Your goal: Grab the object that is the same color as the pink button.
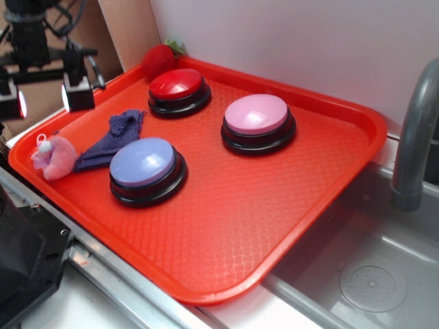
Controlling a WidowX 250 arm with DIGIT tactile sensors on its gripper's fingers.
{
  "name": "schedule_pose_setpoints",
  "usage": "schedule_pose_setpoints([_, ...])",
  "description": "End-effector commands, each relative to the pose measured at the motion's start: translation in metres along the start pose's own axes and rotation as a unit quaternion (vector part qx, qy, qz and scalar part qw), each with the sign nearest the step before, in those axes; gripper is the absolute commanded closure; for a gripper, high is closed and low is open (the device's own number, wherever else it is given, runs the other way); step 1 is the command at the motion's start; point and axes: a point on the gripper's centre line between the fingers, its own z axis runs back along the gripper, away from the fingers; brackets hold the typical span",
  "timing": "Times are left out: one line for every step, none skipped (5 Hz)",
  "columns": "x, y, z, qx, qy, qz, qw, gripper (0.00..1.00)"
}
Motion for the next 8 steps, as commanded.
schedule_pose_setpoints([0.010, 0.012, -0.035, -0.009, -0.028, 0.071, 0.997, 0.00])
schedule_pose_setpoints([0.013, 0.006, -0.047, -0.011, -0.021, 0.075, 0.997, 0.00])
schedule_pose_setpoints([0.012, 0.000, -0.055, -0.010, -0.013, 0.069, 0.997, 0.00])
schedule_pose_setpoints([0.010, -0.003, -0.061, -0.008, -0.007, 0.067, 0.998, 0.00])
schedule_pose_setpoints([0.011, -0.003, -0.062, -0.010, -0.005, 0.074, 0.997, 1.00])
schedule_pose_setpoints([0.011, -0.003, -0.058, -0.017, -0.005, 0.069, 0.997, 1.00])
schedule_pose_setpoints([0.011, -0.002, -0.054, -0.025, -0.003, 0.064, 0.998, 1.00])
schedule_pose_setpoints([0.014, -0.004, -0.038, -0.029, 0.002, 0.022, 0.999, 1.00])
